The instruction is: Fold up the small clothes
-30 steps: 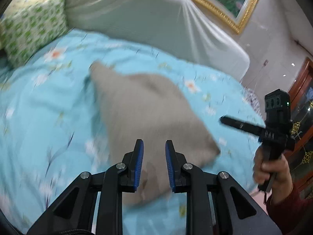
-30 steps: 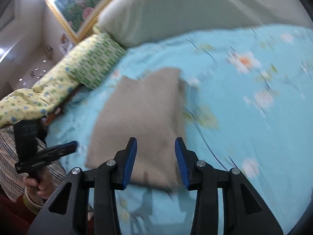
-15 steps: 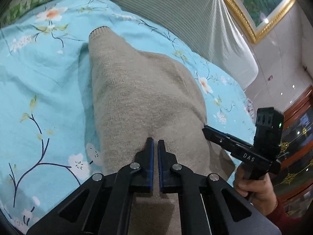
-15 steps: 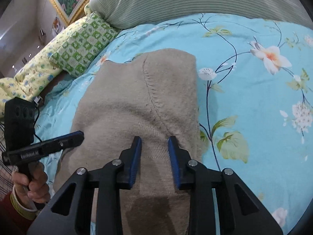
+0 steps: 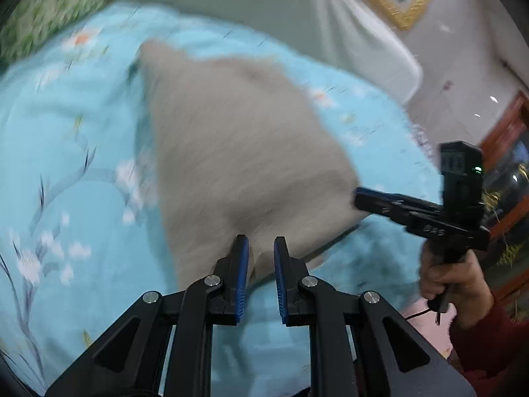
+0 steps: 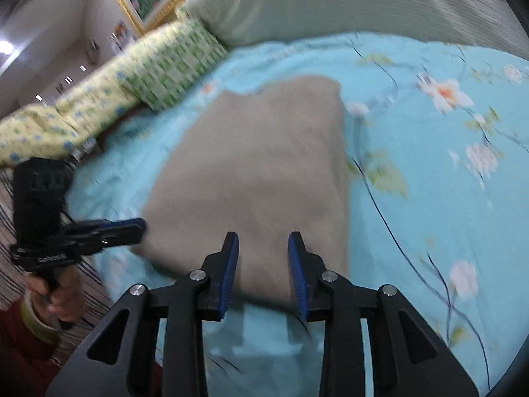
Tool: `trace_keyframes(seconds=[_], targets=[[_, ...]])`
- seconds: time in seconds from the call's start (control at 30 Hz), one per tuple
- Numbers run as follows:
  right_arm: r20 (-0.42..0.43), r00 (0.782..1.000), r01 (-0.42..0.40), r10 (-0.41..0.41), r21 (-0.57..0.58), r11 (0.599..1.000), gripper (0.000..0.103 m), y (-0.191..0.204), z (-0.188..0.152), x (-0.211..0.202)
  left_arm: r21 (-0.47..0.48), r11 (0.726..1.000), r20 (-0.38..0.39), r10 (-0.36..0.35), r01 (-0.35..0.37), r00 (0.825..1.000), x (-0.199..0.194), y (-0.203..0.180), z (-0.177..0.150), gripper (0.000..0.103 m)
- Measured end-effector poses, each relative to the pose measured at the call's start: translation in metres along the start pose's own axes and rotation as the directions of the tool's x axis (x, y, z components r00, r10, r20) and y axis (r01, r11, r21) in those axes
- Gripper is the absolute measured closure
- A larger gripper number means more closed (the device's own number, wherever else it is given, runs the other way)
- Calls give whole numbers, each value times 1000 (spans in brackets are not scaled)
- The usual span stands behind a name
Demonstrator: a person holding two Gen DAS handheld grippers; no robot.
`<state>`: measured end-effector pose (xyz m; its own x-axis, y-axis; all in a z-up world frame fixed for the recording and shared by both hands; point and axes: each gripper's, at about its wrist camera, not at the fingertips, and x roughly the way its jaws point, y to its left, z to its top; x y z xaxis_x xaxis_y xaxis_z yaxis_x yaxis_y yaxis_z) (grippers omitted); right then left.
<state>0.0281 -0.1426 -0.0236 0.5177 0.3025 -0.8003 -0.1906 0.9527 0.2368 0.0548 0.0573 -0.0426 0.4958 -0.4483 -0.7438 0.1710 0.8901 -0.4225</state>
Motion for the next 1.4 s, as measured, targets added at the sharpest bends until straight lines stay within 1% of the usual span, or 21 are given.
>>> trace_keyframes(seconds=[0.03, 0.1, 0.2, 0.27, 0.33, 0.4, 0.47, 0.53, 0.63, 0.7, 0.77, 0.8, 0.83, 0.93, 1.0, 1.03, 1.13, 1.2, 1.3, 1.33, 1.4], targets=[[-2, 1000, -8, 8, 17, 1000, 71, -6, -3, 4, -48, 998, -6, -33, 32, 999, 5, 10, -3, 91], [28, 999, -47, 45, 53, 998, 71, -14, -6, 3, -77, 995, 9, -58, 59, 998, 3, 15, -4, 91], [29, 999, -38, 37, 61, 997, 71, -11, -5, -2, -37, 999, 8, -11, 11, 1000, -3, 4, -5, 88], [30, 999, -32, 30, 55, 998, 71, -5, -3, -7, -12, 1000, 8, 13, -13, 1000, -7, -5, -7, 80], [36, 999, -25, 23, 55, 998, 70, 0, -3, -13, -14, 1000, 24, 12, -11, 1000, -13, -11, -8, 64], [49, 998, -31, 28, 59, 998, 67, 2, -4, -18, -17, 1000, 40, 17, -16, 999, -18, -16, -8, 58], [60, 998, -37, 33, 63, 997, 63, 3, -6, -23, -3, 999, 53, 41, -41, 998, -22, -20, -10, 55], [66, 997, -38, 33, 71, 997, 63, 3, -9, -27, 4, 998, 55, 64, -64, 996, -25, -24, -9, 54], [83, 996, -49, 42, 76, 996, 63, 4, -5, -31, 20, 997, 87, 74, -76, 994, -34, -31, 0, 51], [107, 994, -37, 28, 75, 996, 63, 3, 9, -33, 22, 994, 112, 100, -103, 989, -39, -28, 14, 45], [121, 992, -40, 30, 79, 996, 62, 0, 24, -32, -1, 991, 145, 130, -131, 981, -42, -18, 36, 45], [123, 992, -38, 28, 80, 996, 61, -1, 36, -29, -15, 991, 152, 131, -131, 980, -42, -14, 44, 42], [127, 992, -32, 21, 85, 996, 61, -4, 49, -25, -41, 991, 151, 128, -124, 980, -41, -5, 56, 38], [120, 992, -51, 39, 99, 994, 56, -12, 77, -9, -122, 988, 150, 112, -94, 982, -31, 22, 89, 36], [108, 994, -43, 32, 103, 994, 56, -17, 95, 5, -145, 987, 129, 86, -67, 988, -17, 39, 112, 34], [94, 995, -40, 30, 98, 994, 55, -18, 105, 15, -158, 985, 116, 91, -72, 989, -8, 46, 121, 34], [69, 998, -18, 10, 106, 994, 54, -24, 123, 37, -196, 978, 66, 86, -72, 994, 20, 72, 150, 34], [64, 998, -2, -6, 121, 993, 54, -26, 133, 46, -229, 973, 54, 53, -40, 997, 34, 89, 165, 34], [109, 994, -19, 8, 99, 995, 54, -21, 141, 47, -275, 961, 52, 12, 3, 999, 51, 109, 184, 34], [99, 995, -2, -6, 83, 997, 52, -20, 145, 51, -282, 959, 48, 5, 9, 999, 57, 113, 189, 34], [68, 993, 87, -92, 76, 993, 48, -24, 152, 66, -300, 954, 36, -13, 23, 999, 73, 123, 198, 35]])
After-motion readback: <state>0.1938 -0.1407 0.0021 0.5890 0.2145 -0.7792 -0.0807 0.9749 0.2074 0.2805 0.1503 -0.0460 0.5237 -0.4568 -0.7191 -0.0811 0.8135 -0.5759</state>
